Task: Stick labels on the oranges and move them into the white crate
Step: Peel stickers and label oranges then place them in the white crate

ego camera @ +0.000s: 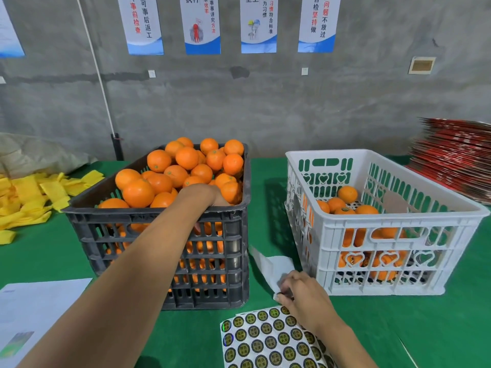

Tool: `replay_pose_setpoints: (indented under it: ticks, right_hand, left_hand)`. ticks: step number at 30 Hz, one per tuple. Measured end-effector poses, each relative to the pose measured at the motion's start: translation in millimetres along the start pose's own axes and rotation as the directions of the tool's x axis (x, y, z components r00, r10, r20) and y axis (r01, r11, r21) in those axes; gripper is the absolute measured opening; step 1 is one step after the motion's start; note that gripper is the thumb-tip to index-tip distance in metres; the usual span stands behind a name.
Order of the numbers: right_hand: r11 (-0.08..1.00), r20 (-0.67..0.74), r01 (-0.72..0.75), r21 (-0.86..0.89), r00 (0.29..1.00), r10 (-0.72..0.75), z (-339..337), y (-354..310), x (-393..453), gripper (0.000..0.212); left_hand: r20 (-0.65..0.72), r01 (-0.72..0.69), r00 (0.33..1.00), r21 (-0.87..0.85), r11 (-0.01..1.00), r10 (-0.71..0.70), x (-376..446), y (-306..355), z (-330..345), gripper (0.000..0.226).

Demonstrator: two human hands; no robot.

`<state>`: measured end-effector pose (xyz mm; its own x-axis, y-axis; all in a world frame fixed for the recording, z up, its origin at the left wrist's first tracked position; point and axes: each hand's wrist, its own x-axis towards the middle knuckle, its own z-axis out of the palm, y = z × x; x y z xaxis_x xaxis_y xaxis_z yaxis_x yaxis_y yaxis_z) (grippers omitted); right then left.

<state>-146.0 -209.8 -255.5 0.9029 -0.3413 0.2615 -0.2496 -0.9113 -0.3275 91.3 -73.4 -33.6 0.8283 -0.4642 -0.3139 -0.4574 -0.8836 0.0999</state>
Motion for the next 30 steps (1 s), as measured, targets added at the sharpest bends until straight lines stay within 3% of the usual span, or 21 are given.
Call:
replay_pose_setpoints:
  ticks: [2, 7, 12, 26, 30]
  right_hand:
    - [1.000, -0.021, -0.005, -0.011, 1.000, 0.004, 1.7, -1.1, -0.9, 0.021]
    - [1.000, -0.061, 0.022, 0.021, 0.998, -0.020, 7.7, -0.2, -0.5, 0.017]
    - [0.999, -0.035, 0.024, 0.034, 0.999, -0.023, 9.6, 4.3, 3.0, 0.029]
    - [0.992, -0.055, 0.047, -0.119, 0.997, -0.053, 1.1, -5.1, -1.4, 0.018]
    - [0.997, -0.062, 0.027, -0.078, 0.998, -0.032, 0.6, -11.1, -1.4, 0.013]
  left_hand:
    - [0.056, -0.031, 0.998, 0.015, 0.999, 0.030, -2.2, -0.4, -1.4, 0.067]
    - [0.029, -0.072, 0.997, 0.019, 0.997, 0.071, 5.0, 1.3, 1.3, 0.069]
    - [0.022, -0.047, 0.999, 0.013, 0.999, 0.046, 6.9, 1.2, 1.0, 0.075]
    - [0.001, -0.068, 0.998, -0.045, 0.997, 0.068, 2.4, 1.7, 1.2, 0.069]
    - [-0.031, -0.090, 0.996, -0.078, 0.993, 0.087, -1.3, 2.0, 1.1, 0.065]
